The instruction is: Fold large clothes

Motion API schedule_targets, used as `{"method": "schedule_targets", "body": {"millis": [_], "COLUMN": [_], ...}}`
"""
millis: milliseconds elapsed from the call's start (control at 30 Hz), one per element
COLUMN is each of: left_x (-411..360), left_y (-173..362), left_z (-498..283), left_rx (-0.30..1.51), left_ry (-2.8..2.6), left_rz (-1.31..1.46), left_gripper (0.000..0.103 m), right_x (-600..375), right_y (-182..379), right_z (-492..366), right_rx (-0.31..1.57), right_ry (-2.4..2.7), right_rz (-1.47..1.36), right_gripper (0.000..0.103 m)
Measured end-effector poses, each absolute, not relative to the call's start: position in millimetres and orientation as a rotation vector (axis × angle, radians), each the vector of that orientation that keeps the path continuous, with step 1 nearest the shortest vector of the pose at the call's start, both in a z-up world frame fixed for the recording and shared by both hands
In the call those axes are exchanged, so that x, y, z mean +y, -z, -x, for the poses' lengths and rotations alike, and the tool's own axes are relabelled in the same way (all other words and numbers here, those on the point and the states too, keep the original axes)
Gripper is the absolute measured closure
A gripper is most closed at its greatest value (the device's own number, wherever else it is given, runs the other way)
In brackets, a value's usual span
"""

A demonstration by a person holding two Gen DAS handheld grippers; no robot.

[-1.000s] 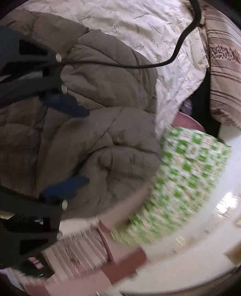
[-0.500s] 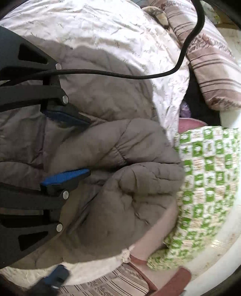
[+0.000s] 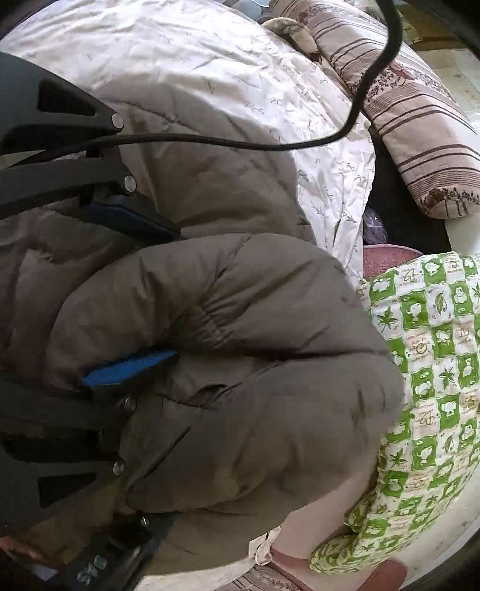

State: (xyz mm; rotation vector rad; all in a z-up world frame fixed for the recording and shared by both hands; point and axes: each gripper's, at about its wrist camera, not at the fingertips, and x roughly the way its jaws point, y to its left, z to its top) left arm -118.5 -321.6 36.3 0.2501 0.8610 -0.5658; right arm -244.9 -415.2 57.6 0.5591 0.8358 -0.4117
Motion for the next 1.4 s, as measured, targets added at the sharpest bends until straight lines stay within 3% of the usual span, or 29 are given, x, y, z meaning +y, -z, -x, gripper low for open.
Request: {"method": "schedule_targets", "body": {"millis": [100,267,567,800,867,1400], "left_x": [-327.2,-301.1,-207.0,-135.1,-123.6,-97.4], "left_y": [-44.1,-77.5,-119.6,-151.5,-151.5,-105.1], "left_z": [126.2,141.8,228.8,320.0,335.0,370.0], "left_rx": [0.834,0.845,0.823,0.710,0.706,0.686], "left_ry": [0.565,0.614,0.640,0.660,0.662,0.608], "left_rz": [-0.306,-0.191,-0.119,-0.130,-0.127,-0.184], "left_gripper": [0.043,0.043,0.043,0.042,0.041,0.041], "right_x": [-415.7,-409.9,-349.9,-285.3,-273.9,-230.7], "right_y": [-51.1,-91.4,-114.7,-126.4,-127.3,-89.6], "right_z": [245.7,278.4,388.6,475.9,494.5,506.7], "right_rx": [0.832,0.761,0.758,0.695,0.682,0.727], "right_ry": [0.415,0.385,0.321,0.294,0.306,0.277], "right_rz": [-0.520,-0.546,-0.627,-0.560,-0.543,-0.510], "right_gripper": [0.076,0.076,0.075,0.067,0.062,0.061]}}
